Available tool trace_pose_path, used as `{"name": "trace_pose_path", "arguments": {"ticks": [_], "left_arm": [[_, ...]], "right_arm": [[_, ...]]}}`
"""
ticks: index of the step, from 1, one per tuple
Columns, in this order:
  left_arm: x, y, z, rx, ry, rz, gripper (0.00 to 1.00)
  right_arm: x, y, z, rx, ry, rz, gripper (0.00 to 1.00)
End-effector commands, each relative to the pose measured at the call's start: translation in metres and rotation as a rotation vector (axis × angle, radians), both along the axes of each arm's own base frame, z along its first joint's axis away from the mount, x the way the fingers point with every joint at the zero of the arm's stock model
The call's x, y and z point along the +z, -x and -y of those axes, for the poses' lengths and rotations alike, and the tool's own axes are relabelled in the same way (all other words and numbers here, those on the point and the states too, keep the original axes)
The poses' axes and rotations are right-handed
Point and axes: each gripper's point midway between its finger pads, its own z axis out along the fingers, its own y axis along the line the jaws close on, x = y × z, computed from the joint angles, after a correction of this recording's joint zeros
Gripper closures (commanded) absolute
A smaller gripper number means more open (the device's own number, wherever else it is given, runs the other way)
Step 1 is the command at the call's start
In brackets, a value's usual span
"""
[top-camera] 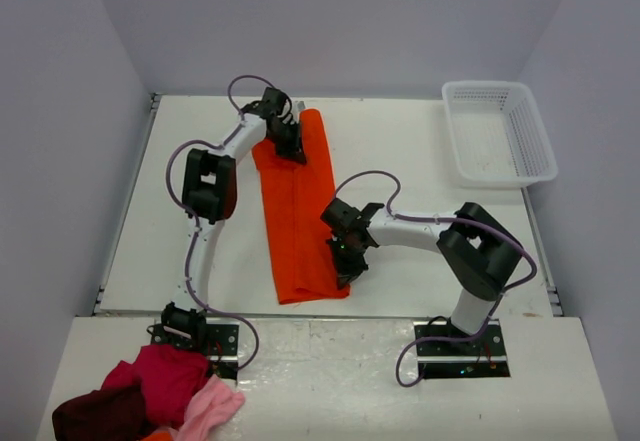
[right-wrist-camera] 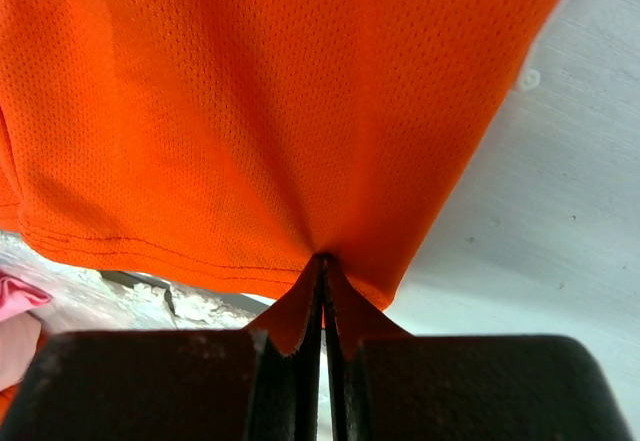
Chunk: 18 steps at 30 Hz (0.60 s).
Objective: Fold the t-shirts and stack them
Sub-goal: Rotate the tshirt 90 degrees
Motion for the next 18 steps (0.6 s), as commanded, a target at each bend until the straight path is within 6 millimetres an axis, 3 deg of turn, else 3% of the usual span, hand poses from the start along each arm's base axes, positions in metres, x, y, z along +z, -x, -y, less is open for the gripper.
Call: {"name": "trace_pose_path", "arguments": {"ticks": [1,3,4,6,7,9,10,12,13,16,18], "left_arm": [[0.006,-0.008,-0.008,-0.019,-0.051,0.075,1.0],[0.025,-0.01,-0.011,-0.015,-0.058,0.137,1.0],[0.057,-0.02,-0.011,-0.005,-0.045,0.232,1.0],[0.069,-0.016,-0.018,0.013,-0.061,0.27,0.99],[0.104,-0.022,-0.021,0.038,-0.06,0.363,0.99],[0.121,-0.016,-0.028,0.069,-0.07,0.405,0.98],[0.156,-0.018,-0.033,0.102,-0.07,0.493,0.97],[0.171,-0.011,-0.042,0.144,-0.081,0.52,0.95],[0.199,-0.009,-0.045,0.165,-0.065,0.584,0.91],[0.215,0.009,-0.049,0.193,-0.06,0.592,0.87],[0.211,0.021,-0.05,0.213,-0.062,0.528,0.84]], "right_arm": [[-0.01,0.003,0.015,0.023,0.107,0.011,1.0],[0.001,-0.008,0.014,0.028,0.105,0.069,1.0],[0.006,-0.01,0.015,0.039,0.108,0.081,1.0],[0.02,-0.017,0.014,0.045,0.093,0.127,1.0],[0.024,-0.017,0.016,0.054,0.1,0.136,0.92],[0.039,-0.024,0.016,0.061,0.087,0.183,0.87],[0.043,-0.024,0.02,0.064,0.1,0.188,0.82],[0.061,-0.028,0.017,0.069,0.07,0.223,0.75],[0.067,-0.026,0.019,0.069,0.074,0.221,0.73],[0.095,-0.022,0.02,0.066,0.04,0.235,0.6],[0.104,-0.018,0.023,0.064,0.025,0.231,0.47]]}}
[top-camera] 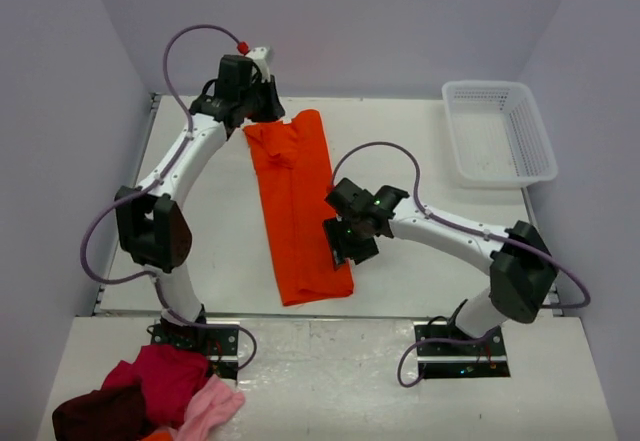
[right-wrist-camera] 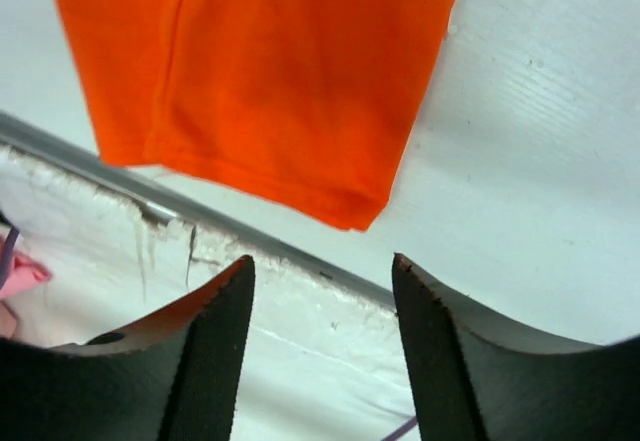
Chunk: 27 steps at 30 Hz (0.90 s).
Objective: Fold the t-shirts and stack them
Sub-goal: Rotate the tshirt 90 degrees
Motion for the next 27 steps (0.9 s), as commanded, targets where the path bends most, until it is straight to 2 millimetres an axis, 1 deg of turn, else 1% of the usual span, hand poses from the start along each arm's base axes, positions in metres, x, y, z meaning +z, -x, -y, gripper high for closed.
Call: {"name": "trace_pose_path", "arguments": {"ticks": [1,2,3,4,5,6,7,8,9,10,11,12,13,14,15,16,17,18,19,21,22,24,25,27], "left_arm": [[-0.003,0.024,-0.004,0.056,-0.009,-0.076,0.82],[-0.016,0.037,-0.003,0.055,-0.013,-0.131,0.8],[-0.016,0.057,0.0,0.057,-0.013,-0.167,0.75],[-0.04,0.077,-0.002,0.062,-0.035,-0.239,0.7],[-0.047,0.092,-0.003,0.072,-0.043,-0.27,0.68],[-0.046,0.113,-0.003,0.09,-0.03,-0.304,0.64],[-0.072,0.139,-0.009,0.095,-0.04,-0.397,0.62],[-0.08,0.155,-0.009,0.098,-0.022,-0.443,0.6],[-0.091,0.186,-0.008,0.097,0.013,-0.509,0.58],[-0.096,0.201,-0.009,0.093,0.03,-0.531,0.57],[-0.099,0.214,-0.009,0.088,0.05,-0.543,0.57],[-0.089,0.226,-0.005,0.078,0.109,-0.523,0.54],[-0.108,0.247,-0.011,0.085,0.109,-0.578,0.45],[-0.107,0.256,-0.011,0.08,0.131,-0.581,0.41],[-0.107,0.264,-0.011,0.086,0.152,-0.585,0.39],[-0.106,0.274,-0.015,0.085,0.163,-0.563,0.28],[-0.105,0.277,-0.018,0.089,0.169,-0.551,0.25],[-0.1,0.282,-0.019,0.083,0.183,-0.53,0.23],[-0.107,0.289,-0.021,0.082,0.181,-0.548,0.22],[-0.108,0.299,-0.019,0.077,0.21,-0.571,0.21],[-0.115,0.305,-0.02,0.078,0.212,-0.591,0.21],[-0.114,0.31,-0.018,0.066,0.241,-0.588,0.22],[-0.121,0.315,-0.02,0.07,0.239,-0.603,0.22],[-0.126,0.32,-0.019,0.067,0.249,-0.62,0.25]], "right_arm": [[0.03,0.009,0.017,0.001,0.007,0.028,0.39],[0.021,0.016,0.026,0.001,0.021,0.008,0.33],[0.018,0.018,0.031,-0.014,0.015,0.0,0.26],[0.019,0.016,0.032,-0.03,-0.025,0.015,0.25],[0.003,0.029,0.041,-0.043,-0.031,-0.048,0.24],[-0.001,0.02,0.041,-0.088,-0.083,-0.051,0.24],[-0.006,0.022,0.043,-0.104,-0.113,-0.075,0.24],[-0.017,0.035,0.047,-0.111,-0.146,-0.134,0.25],[-0.019,0.027,0.043,-0.118,-0.206,-0.122,0.25],[-0.023,0.03,0.041,-0.108,-0.23,-0.135,0.25],[-0.032,0.035,0.043,-0.104,-0.23,-0.151,0.26],[-0.033,0.037,0.039,-0.087,-0.255,-0.167,0.26],[-0.034,0.034,0.034,-0.081,-0.28,-0.162,0.26],[-0.038,0.036,0.033,-0.079,-0.285,-0.17,0.26],[-0.039,0.038,0.03,-0.077,-0.3,-0.192,0.27],[-0.038,0.034,0.025,-0.075,-0.33,-0.187,0.26],[-0.039,0.034,0.024,-0.08,-0.341,-0.194,0.26],[-0.042,0.034,0.023,-0.092,-0.346,-0.205,0.26],[-0.04,0.033,0.019,-0.085,-0.369,-0.209,0.26],[-0.046,0.035,0.018,-0.097,-0.364,-0.238,0.27],[-0.045,0.036,0.016,-0.094,-0.379,-0.248,0.27],[-0.05,0.037,0.016,-0.103,-0.373,-0.257,0.27],[-0.051,0.037,0.017,-0.104,-0.372,-0.259,0.27],[-0.057,0.036,0.02,-0.126,-0.363,-0.265,0.27]]}}
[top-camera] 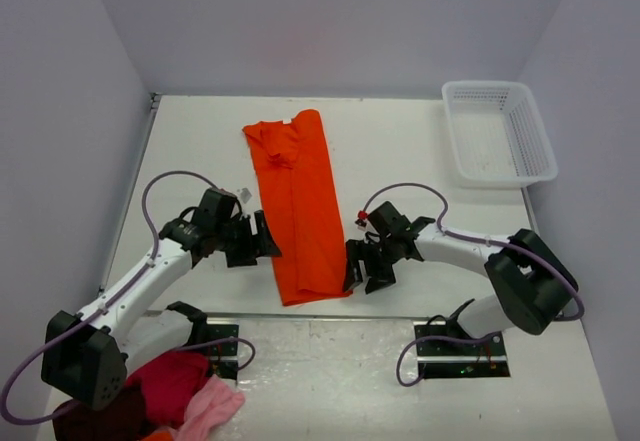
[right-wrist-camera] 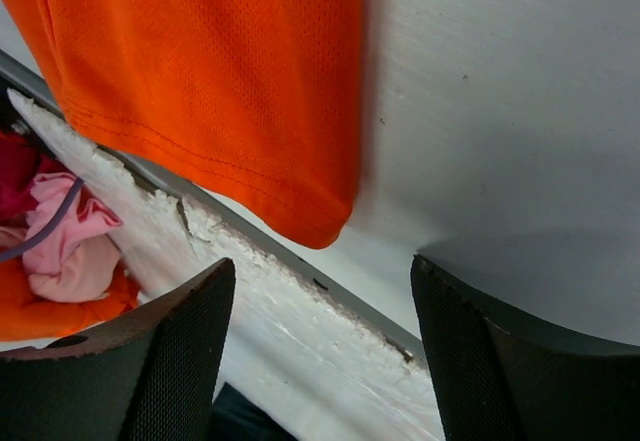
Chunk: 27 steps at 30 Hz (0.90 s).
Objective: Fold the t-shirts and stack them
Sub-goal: Rotate the tshirt 90 degrees, then grab the bottom of the folded rectangular tshirt with both arms
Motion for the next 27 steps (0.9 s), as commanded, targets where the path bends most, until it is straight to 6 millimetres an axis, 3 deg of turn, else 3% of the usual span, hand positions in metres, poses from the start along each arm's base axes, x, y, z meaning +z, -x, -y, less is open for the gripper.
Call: {"name": "trace_pose_path", "arguments": {"ticks": [1,7,12,14,21,27], "left_arm": [[-0.007,0.012,0.008,-0.005,0.057,-0.047,0.26],[-0.036,0.029,0.001,-0.003,0.006,-0.131,0.34],[-0.05,0.042,0.001,-0.017,-0.03,-0.182,0.35],[-0.053,0.045,0.002,-0.021,-0.034,-0.193,0.35],[-0.059,0.046,0.013,-0.042,-0.023,-0.205,0.35],[-0.062,0.048,0.017,-0.053,-0.03,-0.213,0.33]], "right_arm": [[-0.003,-0.004,-0.006,-0.025,-0.046,-0.023,0.28],[-0.012,-0.012,-0.001,-0.074,-0.045,-0.054,0.35],[-0.014,-0.023,-0.005,-0.084,-0.043,-0.067,0.45],[-0.014,-0.025,-0.008,-0.083,-0.047,-0.075,0.51],[-0.033,-0.021,-0.012,-0.084,-0.055,-0.133,0.55],[-0.037,-0.016,-0.007,-0.087,-0.046,-0.14,0.59]]}}
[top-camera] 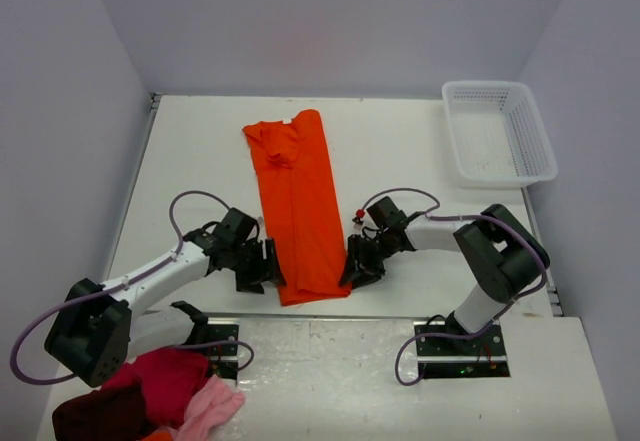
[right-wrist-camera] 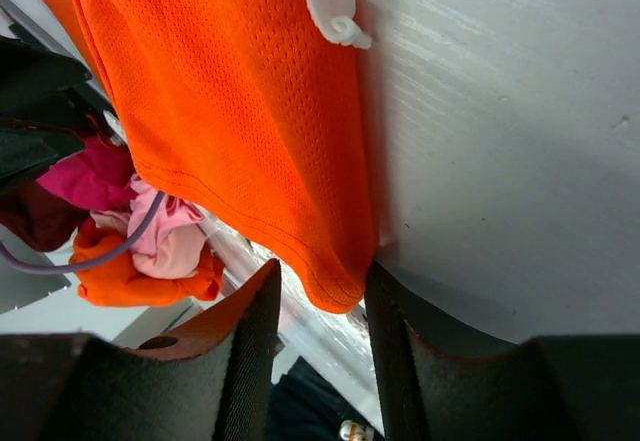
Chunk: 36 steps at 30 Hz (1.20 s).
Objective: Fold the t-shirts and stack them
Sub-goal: Grab the bottom of the folded rectangular tshirt with both arms
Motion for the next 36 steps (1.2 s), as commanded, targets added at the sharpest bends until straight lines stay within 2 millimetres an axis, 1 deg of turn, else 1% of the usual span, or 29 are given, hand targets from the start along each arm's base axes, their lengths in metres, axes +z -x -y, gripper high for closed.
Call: {"name": "trace_pose_path", "arguments": {"ticks": [1,3,6,7,8,11,13,17,18,19,21,22,25,27,28,29,31,36], "left_arm": [[0.002,-0.006,0.007,0.013,0.019,0.018,0.33],[0.002,-0.006,0.007,0.015,0.018,0.017,0.33],[0.001,-0.006,0.007,0.015,0.014,0.017,0.32],[0.002,-0.007,0.007,0.015,0.014,0.019,0.32],[0.001,-0.006,0.006,0.015,0.005,0.019,0.32],[0.006,-0.008,0.003,0.022,-0.014,0.029,0.31],[0.008,-0.009,0.0,0.022,-0.033,0.035,0.3],[0.015,-0.009,-0.007,0.026,-0.071,0.046,0.28],[0.015,-0.008,-0.007,0.026,-0.068,0.043,0.28],[0.013,-0.006,-0.007,0.022,-0.065,0.039,0.28],[0.007,0.0,-0.008,0.012,-0.064,0.017,0.28],[0.005,0.002,-0.007,0.005,-0.061,0.011,0.28],[0.0,0.003,-0.003,-0.006,-0.035,0.005,0.28],[-0.002,0.005,0.0,-0.013,-0.012,-0.003,0.27],[-0.002,0.003,0.004,-0.015,0.009,0.005,0.27],[-0.004,0.007,0.006,-0.022,0.026,-0.009,0.26],[-0.007,0.007,0.01,-0.027,0.051,-0.01,0.25],[-0.02,0.018,0.012,-0.03,0.084,-0.048,0.26]], "right_arm": [[-0.026,0.0,0.016,-0.013,0.096,0.045,0.6],[-0.027,0.002,0.016,-0.013,0.091,0.049,0.63],[-0.034,0.007,0.019,-0.011,0.099,0.027,0.73],[-0.036,0.01,0.02,-0.013,0.1,0.019,0.78],[-0.038,0.011,0.021,-0.013,0.099,0.012,0.8],[-0.042,0.015,0.022,-0.009,0.094,0.002,0.78],[-0.042,0.016,0.021,-0.007,0.091,-0.005,0.73],[-0.041,0.013,0.02,-0.007,0.097,0.006,0.75],[-0.041,0.013,0.02,-0.009,0.101,0.007,0.75],[-0.041,0.01,0.02,-0.014,0.104,0.01,0.78],[-0.041,0.009,0.019,-0.016,0.103,0.012,0.8],[-0.04,0.008,0.018,-0.018,0.103,0.015,0.87],[-0.038,0.007,0.016,-0.02,0.104,0.018,1.0],[-0.037,0.007,0.017,-0.017,0.109,0.027,1.0],[-0.036,0.006,0.016,-0.013,0.106,0.035,1.0],[-0.035,0.006,0.017,-0.013,0.109,0.036,1.0],[-0.035,0.006,0.017,-0.01,0.108,0.039,1.0],[-0.034,0.005,0.017,-0.007,0.112,0.046,1.0]]}}
